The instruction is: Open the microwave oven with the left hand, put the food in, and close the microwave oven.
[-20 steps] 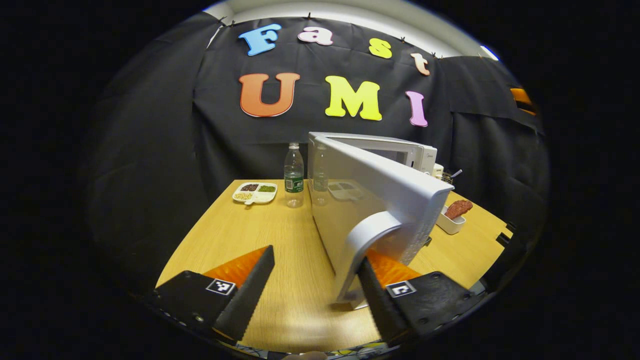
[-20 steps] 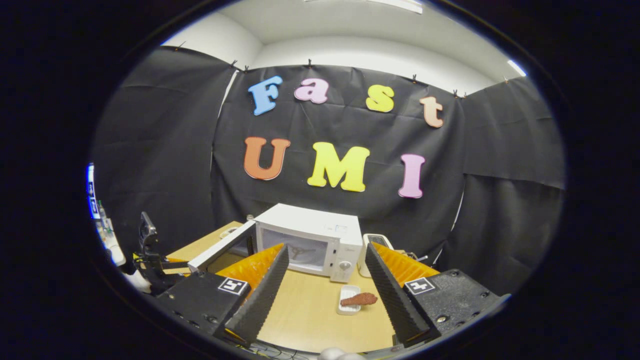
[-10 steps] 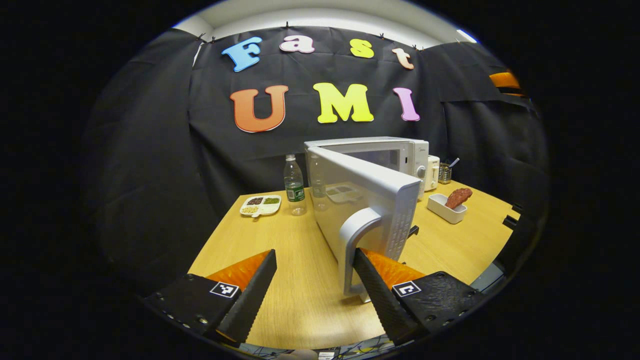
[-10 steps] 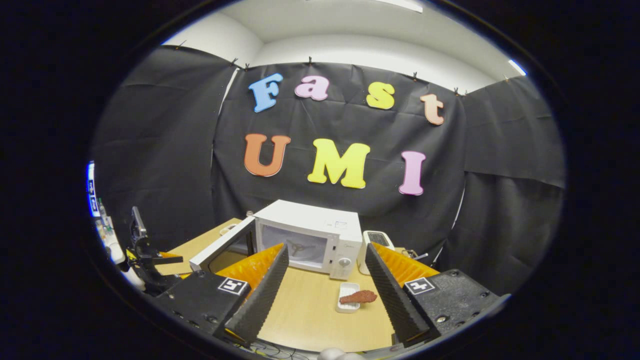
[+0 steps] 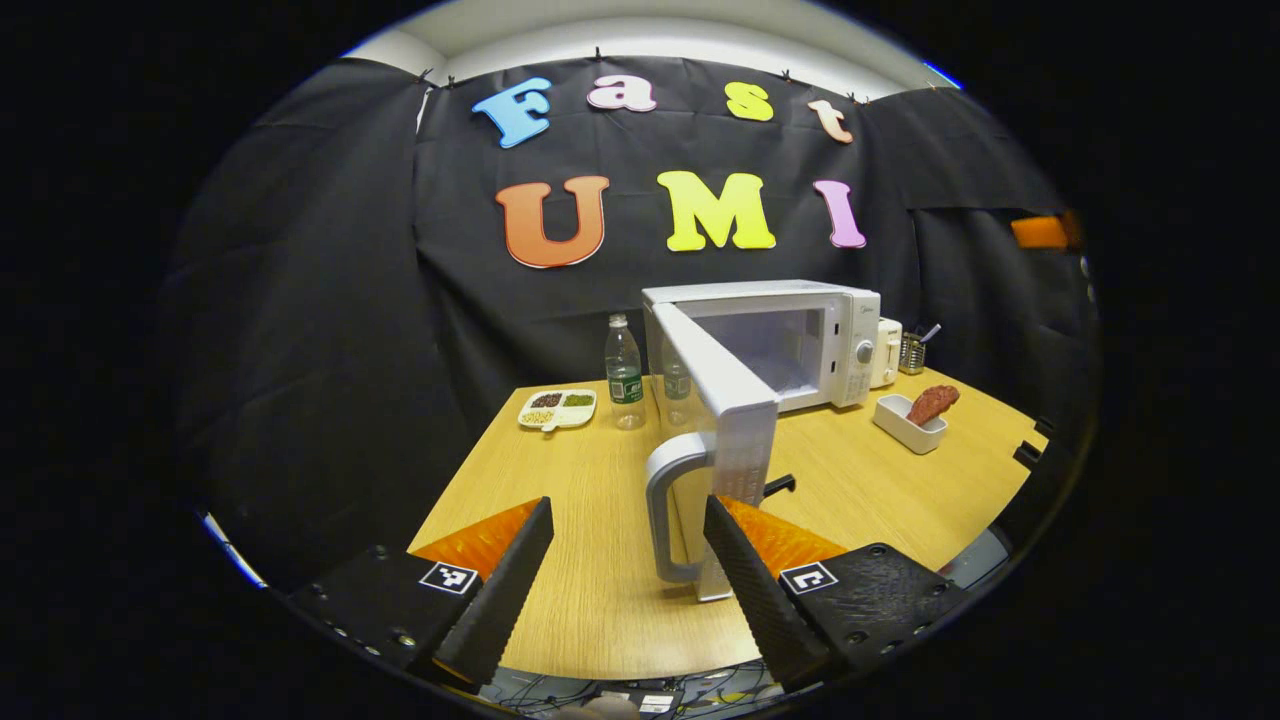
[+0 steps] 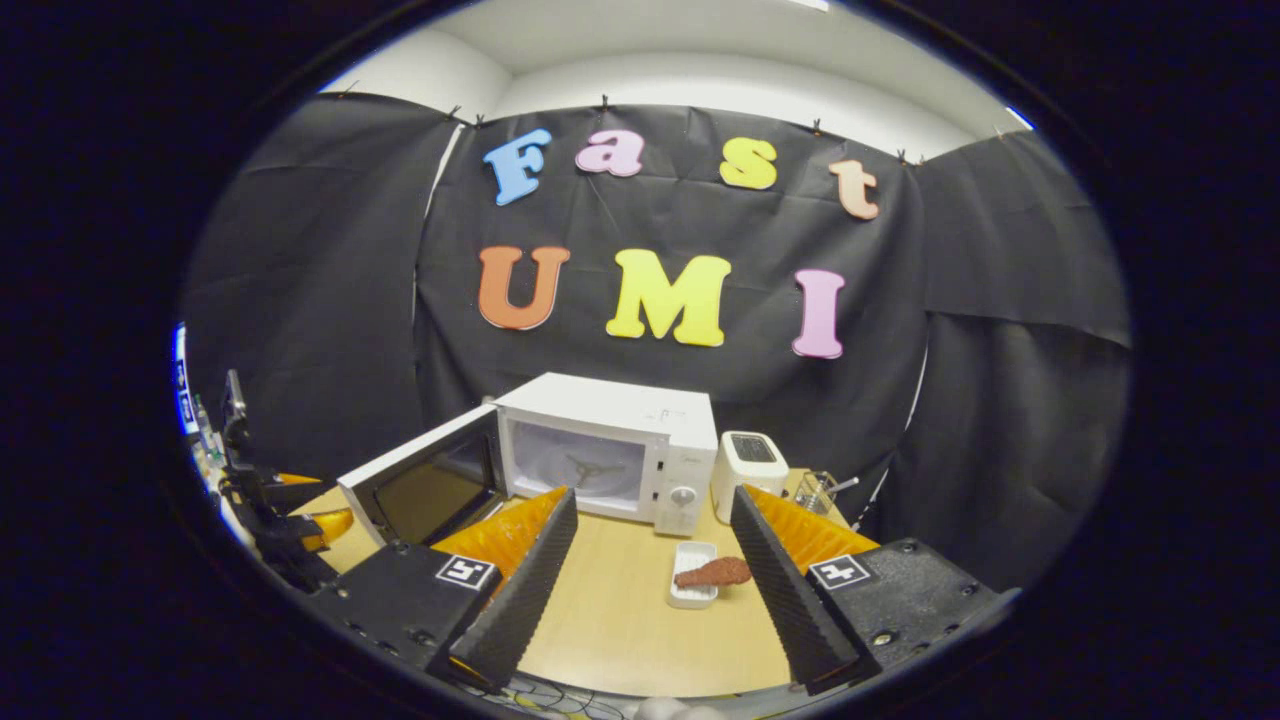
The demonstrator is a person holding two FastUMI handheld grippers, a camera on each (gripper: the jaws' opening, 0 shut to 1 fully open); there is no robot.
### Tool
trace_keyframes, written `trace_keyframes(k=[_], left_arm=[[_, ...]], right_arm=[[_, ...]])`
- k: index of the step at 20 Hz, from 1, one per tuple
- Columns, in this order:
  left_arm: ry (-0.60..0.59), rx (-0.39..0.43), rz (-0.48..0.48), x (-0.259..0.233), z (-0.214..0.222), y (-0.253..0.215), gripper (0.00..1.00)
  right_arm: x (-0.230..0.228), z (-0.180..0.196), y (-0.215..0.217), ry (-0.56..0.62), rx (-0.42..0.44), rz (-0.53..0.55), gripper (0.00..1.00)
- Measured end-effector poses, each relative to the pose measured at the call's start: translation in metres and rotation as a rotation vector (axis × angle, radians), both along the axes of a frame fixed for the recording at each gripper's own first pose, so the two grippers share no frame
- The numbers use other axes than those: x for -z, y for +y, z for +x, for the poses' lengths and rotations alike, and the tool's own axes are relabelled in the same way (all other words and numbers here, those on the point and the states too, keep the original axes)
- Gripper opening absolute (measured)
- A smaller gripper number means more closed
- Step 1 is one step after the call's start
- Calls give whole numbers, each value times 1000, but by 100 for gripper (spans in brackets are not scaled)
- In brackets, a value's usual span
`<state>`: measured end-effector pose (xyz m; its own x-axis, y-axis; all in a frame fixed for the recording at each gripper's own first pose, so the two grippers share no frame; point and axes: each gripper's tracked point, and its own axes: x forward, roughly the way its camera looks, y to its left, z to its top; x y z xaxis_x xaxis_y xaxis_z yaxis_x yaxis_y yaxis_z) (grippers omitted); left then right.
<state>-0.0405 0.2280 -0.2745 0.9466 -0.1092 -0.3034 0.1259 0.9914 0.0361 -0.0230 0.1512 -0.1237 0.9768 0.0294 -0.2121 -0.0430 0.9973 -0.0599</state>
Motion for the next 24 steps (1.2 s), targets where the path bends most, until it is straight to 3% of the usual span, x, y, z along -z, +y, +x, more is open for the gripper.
trace_keyframes(k=[7,11,16,17,18,19,20,21,23,24], left_arm=[[-99,12,-54,-91,-25,-52,95],[-150,-68,-84,-140,-20,-80,94],[-181,-126,-70,-172,1,-119,95],[-181,-137,-65,-175,5,-126,94],[-179,-145,-60,-178,9,-132,95],[-176,-154,-52,-178,13,-138,95],[-171,-166,-43,-178,16,-142,94],[-167,-176,-36,-178,20,-146,94],[-163,-190,-27,-181,25,-155,95],[-158,-197,-18,-180,27,-157,94]], right_arm=[[143,27,-52,202,85,145,99],[204,62,-85,292,92,205,99],[248,121,-111,363,36,277,98],[254,133,-113,375,19,284,89],[259,144,-115,384,0,296,98],[263,155,-117,391,-13,306,87],[267,164,-119,404,-29,325,86],[272,173,-119,421,-46,342,95],[274,186,-117,439,-83,370,94],[275,190,-115,446,-100,381,80]])
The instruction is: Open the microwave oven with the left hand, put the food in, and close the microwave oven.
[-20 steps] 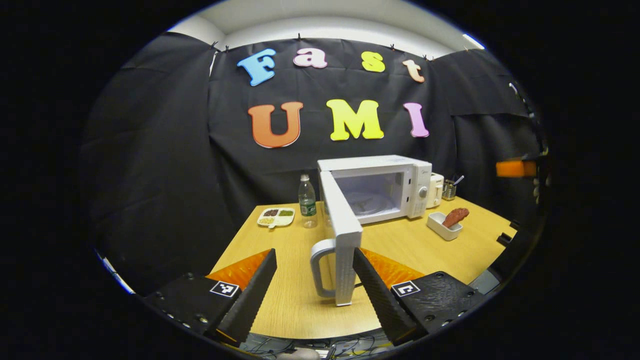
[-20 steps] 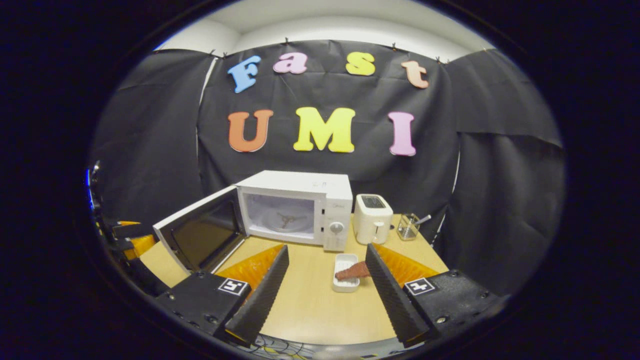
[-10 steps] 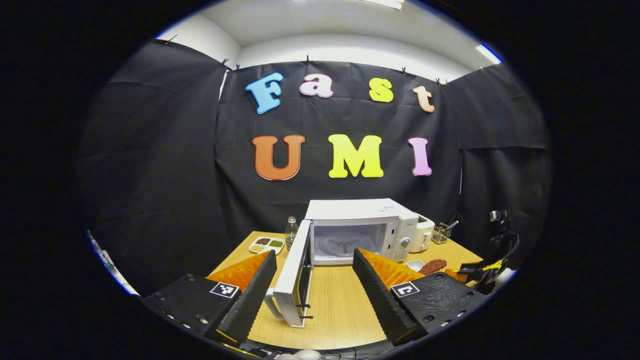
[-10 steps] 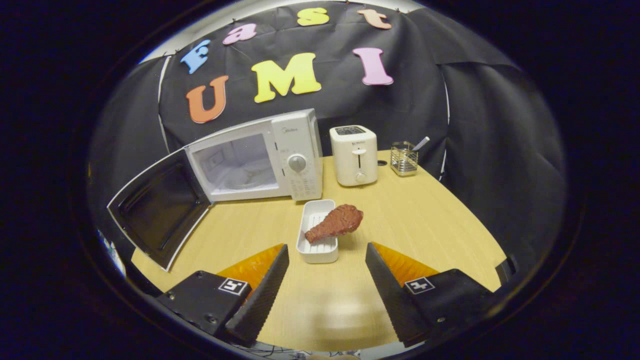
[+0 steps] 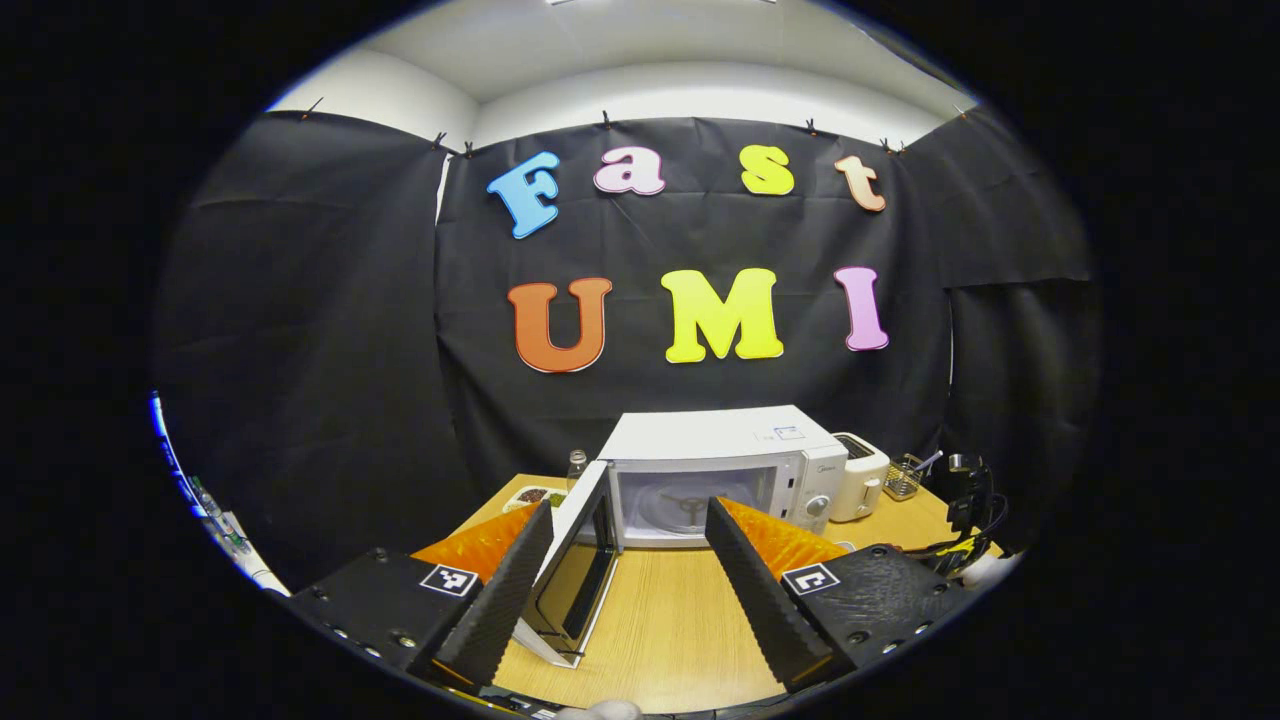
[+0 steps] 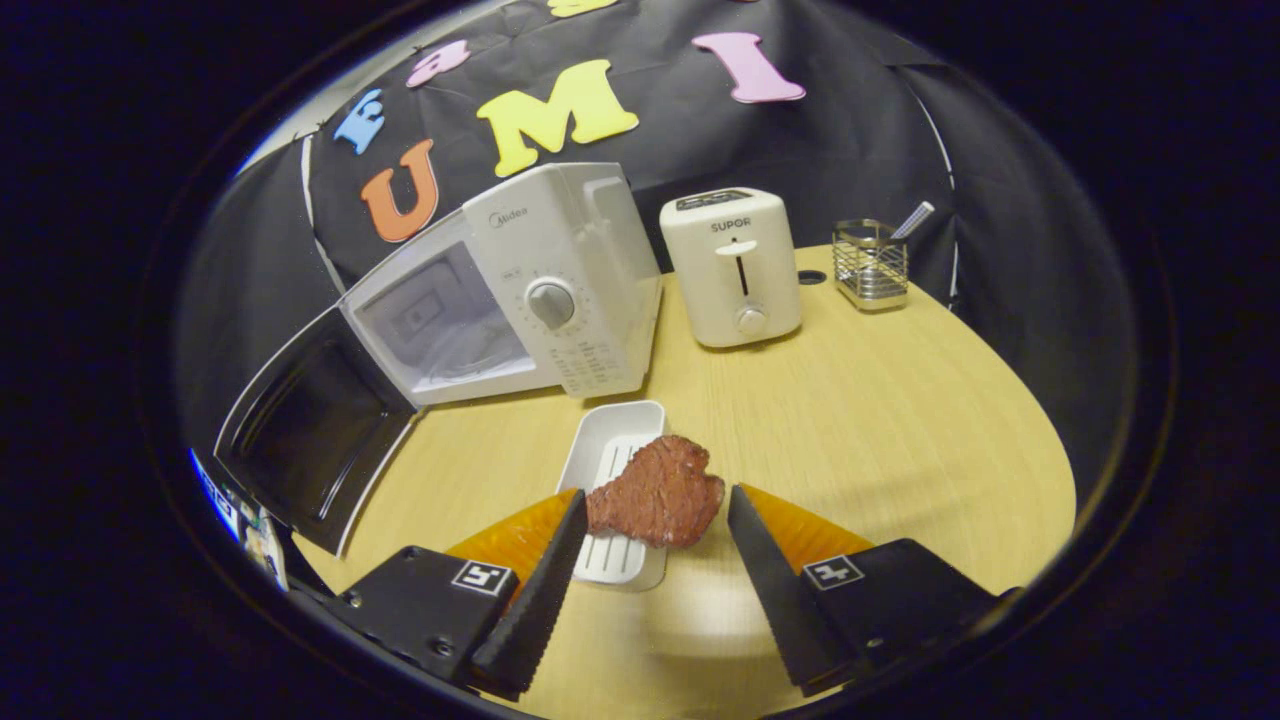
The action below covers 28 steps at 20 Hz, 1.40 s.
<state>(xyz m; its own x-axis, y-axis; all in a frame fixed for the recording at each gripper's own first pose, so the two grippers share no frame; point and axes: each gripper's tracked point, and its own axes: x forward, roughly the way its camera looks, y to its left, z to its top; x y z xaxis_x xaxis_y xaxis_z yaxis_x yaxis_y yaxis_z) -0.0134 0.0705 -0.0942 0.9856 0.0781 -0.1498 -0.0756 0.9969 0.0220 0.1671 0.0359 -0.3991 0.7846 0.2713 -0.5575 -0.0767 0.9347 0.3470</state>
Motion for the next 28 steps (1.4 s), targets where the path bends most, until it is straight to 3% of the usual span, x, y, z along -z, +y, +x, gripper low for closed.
trace_keyframes(k=[1,2,3,4,6,7,8,10,11,18,23,28], left_arm=[[2,-8,9,0,1,-2,95],[4,-15,17,1,4,-4,95],[10,-19,20,2,5,-6,94],[14,-16,19,3,7,-9,95],[18,-14,27,6,8,-11,95],[21,-12,30,7,11,-10,95],[20,-8,29,8,11,-9,95],[25,1,20,12,14,-5,95],[27,5,16,12,15,-3,95],[23,34,5,18,15,21,95],[29,69,12,21,13,28,95],[46,105,-7,27,11,34,95]], right_arm=[[-1,4,0,4,-10,9,84],[1,6,0,14,-19,17,81],[5,8,0,32,-21,23,69],[7,8,0,51,-22,34,50],[4,10,1,68,-19,81,47],[-2,9,3,68,-23,98,31],[-8,8,7,56,-33,105,36],[-21,8,9,37,-26,64,12],[-28,8,10,25,-25,50,16],[-111,8,50,-85,-42,104,15],[-164,27,125,-191,-81,190,15],[-165,50,204,-206,-64,305,15]])
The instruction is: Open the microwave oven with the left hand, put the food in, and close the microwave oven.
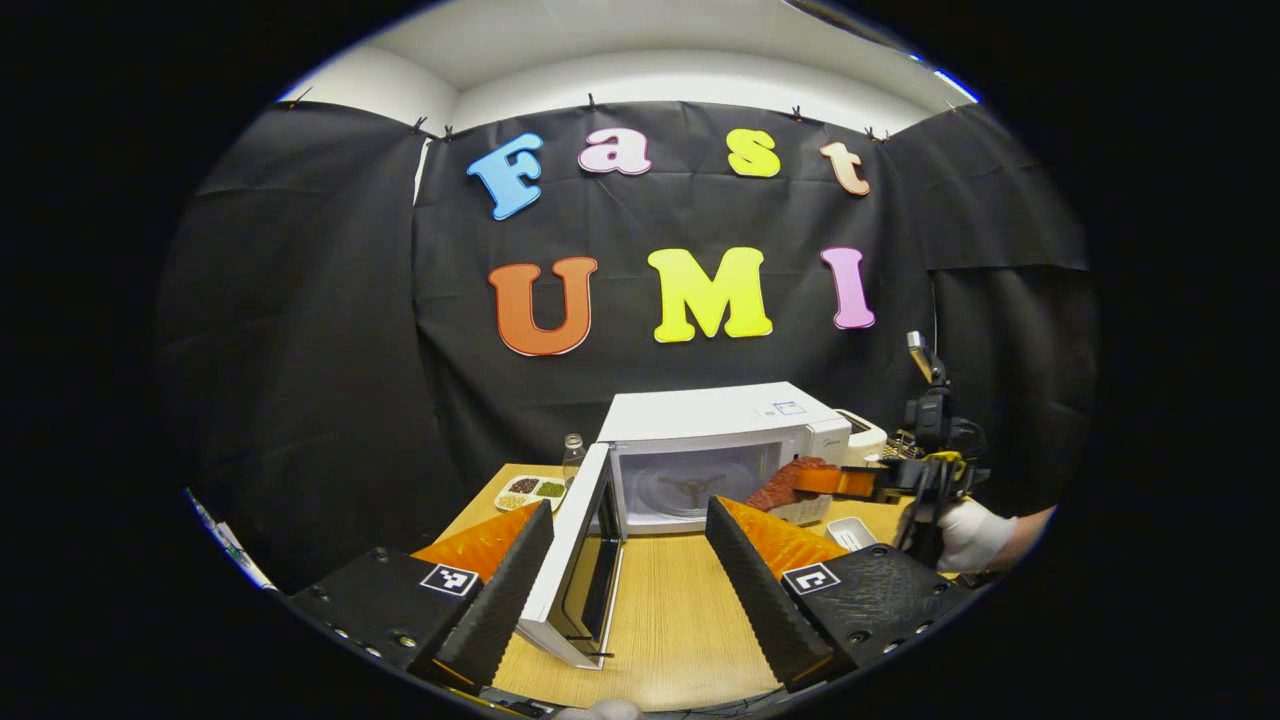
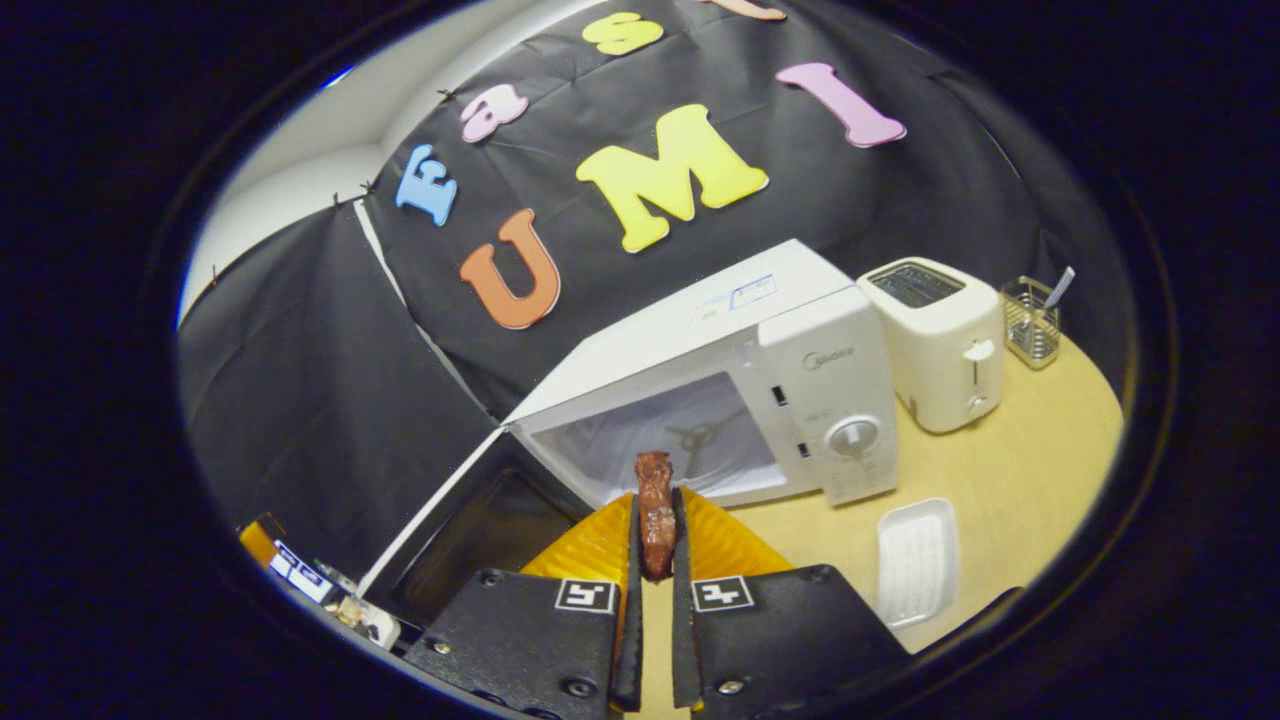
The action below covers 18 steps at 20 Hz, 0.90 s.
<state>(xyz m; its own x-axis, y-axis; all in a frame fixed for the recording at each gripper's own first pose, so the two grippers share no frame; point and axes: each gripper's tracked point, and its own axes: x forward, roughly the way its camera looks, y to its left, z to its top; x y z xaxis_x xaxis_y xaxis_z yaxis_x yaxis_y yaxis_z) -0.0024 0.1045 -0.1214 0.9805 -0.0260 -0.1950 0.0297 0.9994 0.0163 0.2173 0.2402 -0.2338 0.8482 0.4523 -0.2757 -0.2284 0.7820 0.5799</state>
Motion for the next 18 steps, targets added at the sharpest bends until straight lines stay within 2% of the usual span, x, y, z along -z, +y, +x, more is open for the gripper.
trace_keyframes(k=[6,11,15,18], left_arm=[[35,57,-3,15,3,13,95],[60,105,8,27,6,27,95],[71,131,2,37,12,39,95],[90,137,-18,46,17,49,95]], right_arm=[[37,46,62,65,143,193,14],[74,91,88,109,291,324,14],[87,128,88,110,404,382,14],[101,149,94,131,456,378,14]])
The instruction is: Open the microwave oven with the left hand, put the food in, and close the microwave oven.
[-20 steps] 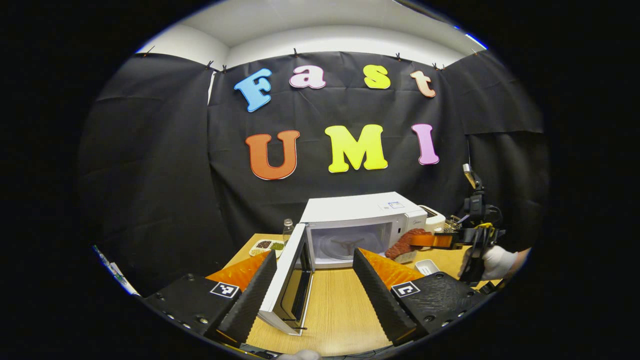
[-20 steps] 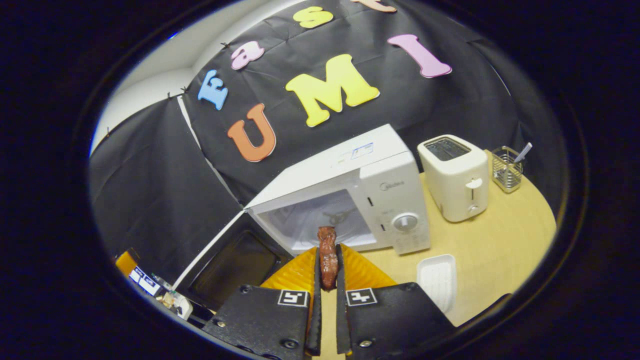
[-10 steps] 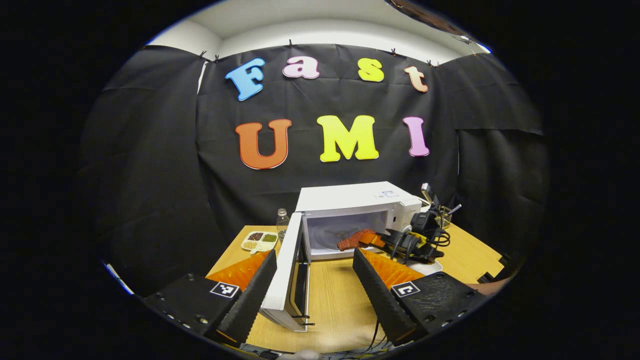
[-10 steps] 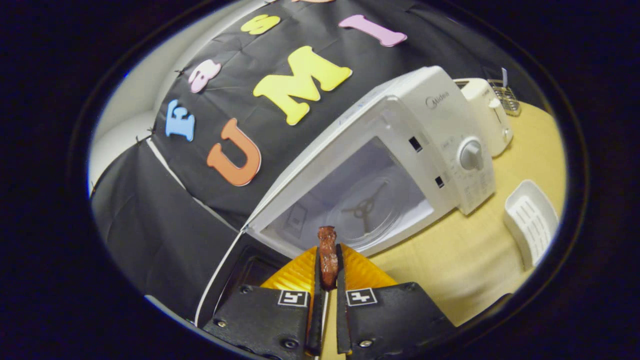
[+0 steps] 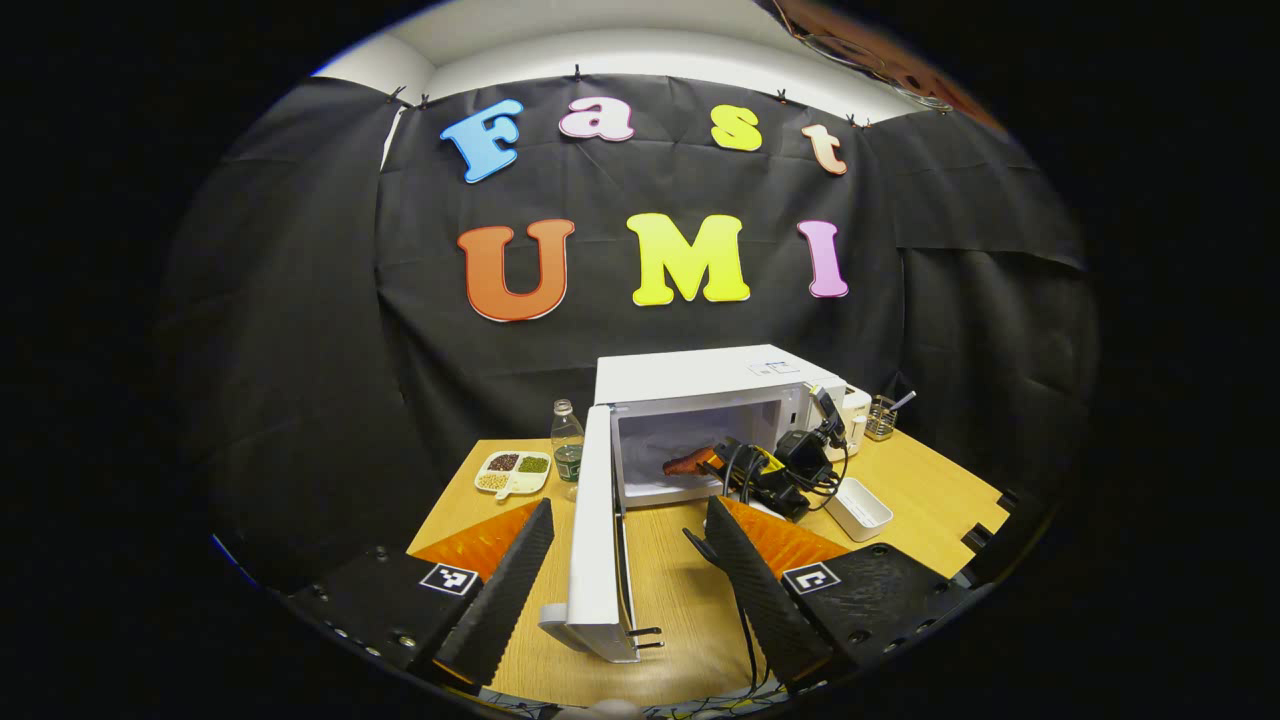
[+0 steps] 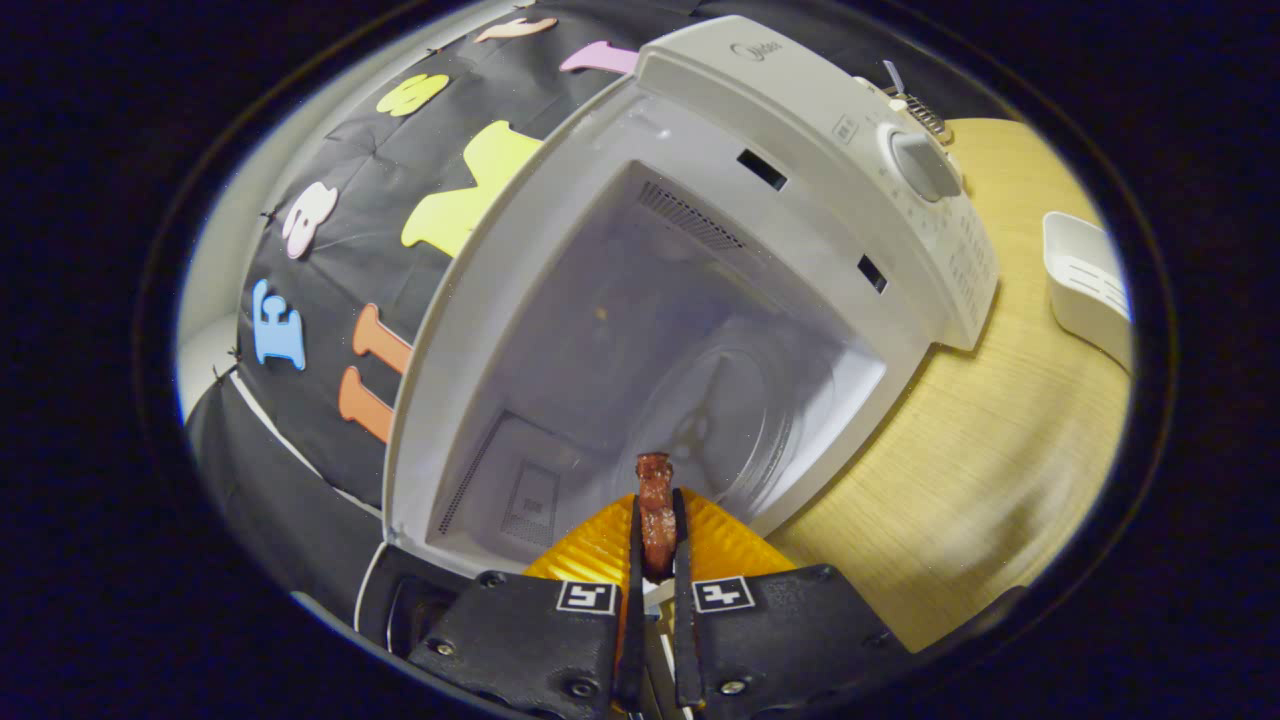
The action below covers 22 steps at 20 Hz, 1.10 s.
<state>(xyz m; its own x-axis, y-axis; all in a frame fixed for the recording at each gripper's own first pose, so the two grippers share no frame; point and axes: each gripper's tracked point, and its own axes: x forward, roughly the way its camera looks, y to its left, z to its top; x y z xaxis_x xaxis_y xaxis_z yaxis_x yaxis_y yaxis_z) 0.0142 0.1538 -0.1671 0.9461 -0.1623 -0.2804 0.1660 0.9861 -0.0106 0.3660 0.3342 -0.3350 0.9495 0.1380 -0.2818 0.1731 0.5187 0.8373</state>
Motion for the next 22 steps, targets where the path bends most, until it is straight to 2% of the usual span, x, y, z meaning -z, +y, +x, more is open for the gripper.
trace_keyframes(k=[3,5,11,12,13,14,15,16,17,18,20,21,22], left_arm=[[-5,1,-2,-1,3,8,95],[-10,6,10,1,3,11,95],[-17,5,-1,0,4,15,95],[-19,5,2,0,3,15,95],[-22,4,6,-1,2,16,94],[-23,2,7,-1,3,15,95],[-21,3,5,1,2,15,95],[-21,2,4,0,2,15,95],[-19,0,2,1,3,15,95],[-19,0,-2,1,2,14,95],[-25,-3,-7,1,3,12,94],[-24,-3,-8,1,4,12,94],[-24,-3,-9,1,4,11,95]], right_arm=[[7,15,2,6,35,-47,15],[8,25,7,1,39,-35,14],[3,34,7,-31,41,-205,17],[5,35,6,-21,45,-224,8],[10,35,1,-9,52,-248,21],[10,36,-1,-6,53,-259,15],[12,33,-2,9,53,-294,19],[13,32,-7,16,54,-345,34],[15,30,-12,29,47,-404,29],[20,29,-17,41,33,-460,35],[18,26,-28,29,38,-522,68],[13,24,-33,25,47,-569,72],[5,23,-37,12,51,-607,82]])
